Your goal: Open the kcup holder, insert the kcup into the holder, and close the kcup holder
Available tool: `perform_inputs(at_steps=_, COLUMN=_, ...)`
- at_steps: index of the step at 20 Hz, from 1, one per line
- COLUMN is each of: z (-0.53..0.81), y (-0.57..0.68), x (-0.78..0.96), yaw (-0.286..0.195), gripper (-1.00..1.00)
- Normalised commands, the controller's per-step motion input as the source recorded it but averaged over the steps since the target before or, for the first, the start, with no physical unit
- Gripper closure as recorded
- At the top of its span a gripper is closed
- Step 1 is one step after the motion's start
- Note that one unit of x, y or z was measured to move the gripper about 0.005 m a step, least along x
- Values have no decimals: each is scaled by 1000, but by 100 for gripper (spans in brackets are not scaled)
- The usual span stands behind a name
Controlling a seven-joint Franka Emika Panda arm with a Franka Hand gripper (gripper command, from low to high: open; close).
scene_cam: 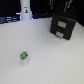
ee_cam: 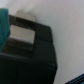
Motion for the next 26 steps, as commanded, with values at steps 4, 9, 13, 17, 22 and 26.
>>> perform_inputs(at_steps=4, z=-198, y=654, x=-389, yaw=-164, gripper=-100)
perform_inputs(at_steps=9, z=-335, y=517, x=-190, yaw=-158, gripper=-100)
perform_inputs(at_steps=13, z=-408, y=378, x=-50, yaw=-130, gripper=-100)
perform_inputs(at_steps=17, z=-417, y=266, x=25, yaw=-69, gripper=-100)
perform_inputs(at_steps=22, z=-370, y=266, x=90, yaw=-37, gripper=-100)
perform_inputs(at_steps=26, z=-436, y=162, x=-69, yaw=-11, gripper=-100)
